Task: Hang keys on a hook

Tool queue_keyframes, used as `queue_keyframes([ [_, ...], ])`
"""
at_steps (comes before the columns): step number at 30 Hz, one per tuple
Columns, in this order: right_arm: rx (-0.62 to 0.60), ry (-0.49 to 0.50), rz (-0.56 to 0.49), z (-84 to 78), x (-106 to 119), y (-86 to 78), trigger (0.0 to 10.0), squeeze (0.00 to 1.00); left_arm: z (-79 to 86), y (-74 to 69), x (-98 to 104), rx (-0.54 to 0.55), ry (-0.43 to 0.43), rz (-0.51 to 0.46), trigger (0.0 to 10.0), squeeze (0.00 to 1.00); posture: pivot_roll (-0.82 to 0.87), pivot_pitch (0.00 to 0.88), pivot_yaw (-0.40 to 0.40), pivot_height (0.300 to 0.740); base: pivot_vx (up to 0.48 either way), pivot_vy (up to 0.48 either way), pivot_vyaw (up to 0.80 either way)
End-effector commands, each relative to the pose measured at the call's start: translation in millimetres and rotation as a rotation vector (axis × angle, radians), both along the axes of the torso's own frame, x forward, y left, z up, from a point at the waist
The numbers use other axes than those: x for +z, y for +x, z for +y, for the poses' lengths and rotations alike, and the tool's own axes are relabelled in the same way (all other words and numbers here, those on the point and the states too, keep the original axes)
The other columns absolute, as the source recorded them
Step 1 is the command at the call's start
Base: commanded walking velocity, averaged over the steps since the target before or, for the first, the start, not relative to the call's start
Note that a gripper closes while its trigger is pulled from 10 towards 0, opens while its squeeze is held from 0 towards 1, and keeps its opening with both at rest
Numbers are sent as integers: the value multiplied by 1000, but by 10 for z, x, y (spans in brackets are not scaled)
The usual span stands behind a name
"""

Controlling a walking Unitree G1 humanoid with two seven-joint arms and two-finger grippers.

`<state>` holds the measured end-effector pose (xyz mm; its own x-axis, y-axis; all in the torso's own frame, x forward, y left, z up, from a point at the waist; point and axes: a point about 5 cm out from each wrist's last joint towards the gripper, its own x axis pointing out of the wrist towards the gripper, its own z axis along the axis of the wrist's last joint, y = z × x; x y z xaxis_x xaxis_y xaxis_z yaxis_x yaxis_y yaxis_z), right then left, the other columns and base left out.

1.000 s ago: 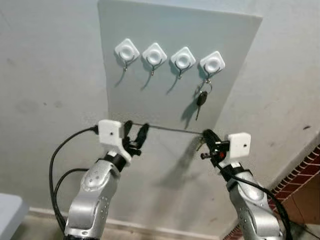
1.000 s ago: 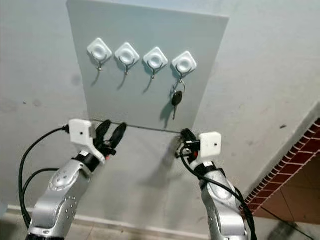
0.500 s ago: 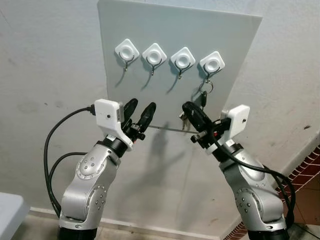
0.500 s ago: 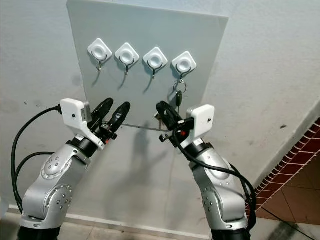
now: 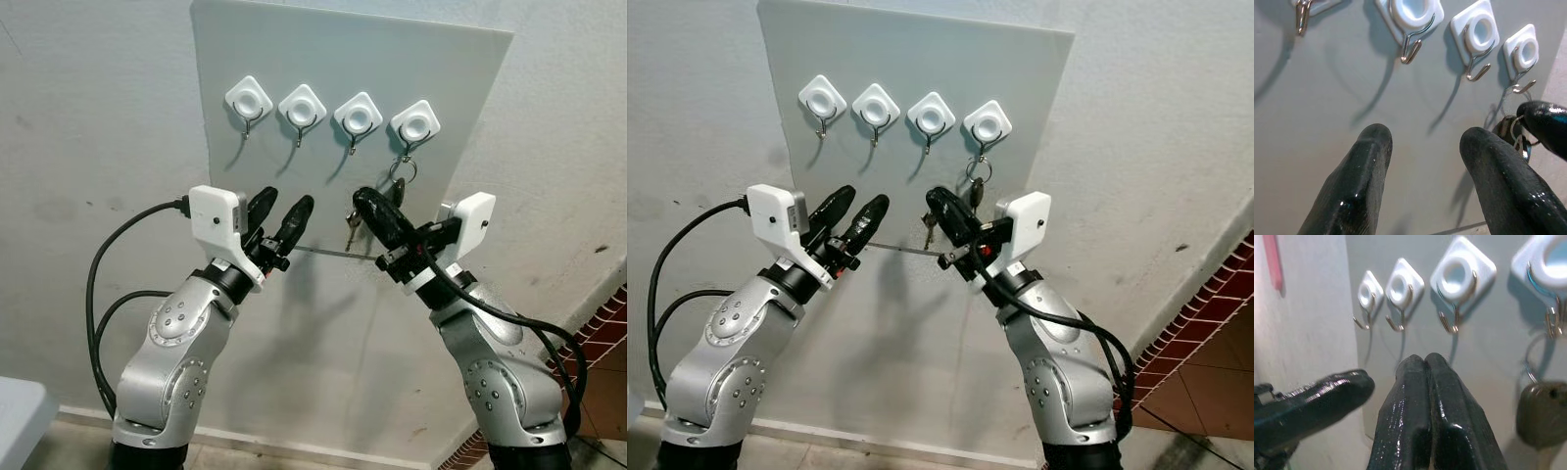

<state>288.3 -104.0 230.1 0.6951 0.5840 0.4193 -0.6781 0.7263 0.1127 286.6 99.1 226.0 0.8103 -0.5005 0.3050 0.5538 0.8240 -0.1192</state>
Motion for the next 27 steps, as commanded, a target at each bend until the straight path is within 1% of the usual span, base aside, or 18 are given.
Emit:
queue_keyframes([
  [1,4,23,-37,-14,118,-17,10000,0,-51,-34,107,-28,6,-39,10000,0,45,0,-53,740,0,0,0],
  [4,15,54,-38,-1,153,-9,10000,0,-58,-38,136,-32,5,-44,10000,0,47,0,-53,740,0,0,0],
  [10,21,82,-37,26,188,12,10000,0,-56,-27,146,-30,0,-43,10000,0,48,0,-53,740,0,0,0],
  [13,26,130,-35,55,234,47,10000,0,-56,-26,152,-31,-3,-43,10000,0,48,0,-53,740,0,0,0],
  [17,20,157,-34,66,261,78,10000,0,-61,-27,153,-33,-3,-42,10000,0,49,0,-53,740,0,0,0],
  [21,10,208,-19,67,271,103,10000,0,-58,-30,148,-31,-2,-41,10000,0,56,0,-56,740,0,0,0],
  [27,24,231,-6,92,274,121,10000,0,-59,-32,150,-29,-6,-40,10000,0,56,0,-59,740,0,0,0],
])
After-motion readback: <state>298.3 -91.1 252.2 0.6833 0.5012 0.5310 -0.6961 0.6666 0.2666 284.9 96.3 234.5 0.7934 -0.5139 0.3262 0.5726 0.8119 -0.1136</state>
